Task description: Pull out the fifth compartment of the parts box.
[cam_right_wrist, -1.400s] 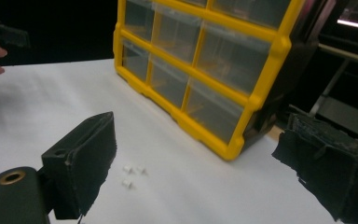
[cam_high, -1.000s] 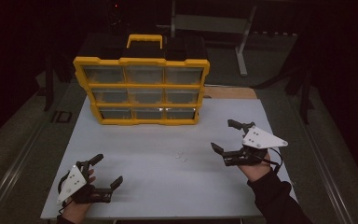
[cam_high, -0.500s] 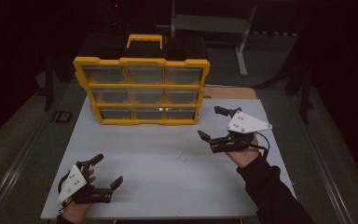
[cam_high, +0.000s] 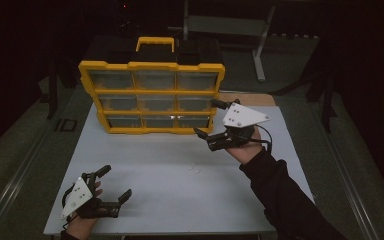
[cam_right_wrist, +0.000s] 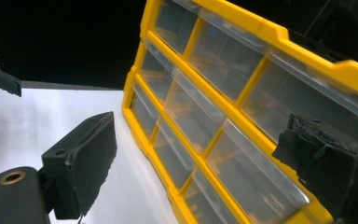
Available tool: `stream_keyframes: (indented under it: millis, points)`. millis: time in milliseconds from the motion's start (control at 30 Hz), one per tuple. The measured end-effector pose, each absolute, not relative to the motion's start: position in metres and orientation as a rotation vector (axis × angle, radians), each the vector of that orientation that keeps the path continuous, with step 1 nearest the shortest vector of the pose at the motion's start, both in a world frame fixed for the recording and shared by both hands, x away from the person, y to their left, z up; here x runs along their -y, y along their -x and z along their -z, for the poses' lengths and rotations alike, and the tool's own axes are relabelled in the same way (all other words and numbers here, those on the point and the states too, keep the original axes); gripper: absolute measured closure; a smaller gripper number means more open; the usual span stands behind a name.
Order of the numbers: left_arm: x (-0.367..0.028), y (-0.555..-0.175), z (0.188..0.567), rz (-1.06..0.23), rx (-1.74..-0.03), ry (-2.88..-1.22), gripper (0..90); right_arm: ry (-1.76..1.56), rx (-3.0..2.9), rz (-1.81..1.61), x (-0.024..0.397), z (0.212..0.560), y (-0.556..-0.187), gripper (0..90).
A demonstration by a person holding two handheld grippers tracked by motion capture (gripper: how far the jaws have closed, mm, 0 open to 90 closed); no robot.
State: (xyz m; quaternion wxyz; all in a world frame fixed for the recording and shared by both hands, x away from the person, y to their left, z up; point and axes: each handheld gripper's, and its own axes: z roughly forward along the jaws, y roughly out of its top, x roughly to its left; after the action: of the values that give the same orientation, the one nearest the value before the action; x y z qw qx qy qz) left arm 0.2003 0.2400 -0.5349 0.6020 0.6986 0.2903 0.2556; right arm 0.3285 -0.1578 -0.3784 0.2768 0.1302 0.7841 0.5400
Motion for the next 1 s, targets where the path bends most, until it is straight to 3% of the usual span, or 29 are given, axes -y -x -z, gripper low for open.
stream_keyframes:
  millis: [1000]
  points:
    - [-0.24, -0.2, 0.535, -0.593, -0.668, -1.618, 0.0, -0.119, -2.207, -1.386, 0.086, 0.366, -0.366, 12.1]
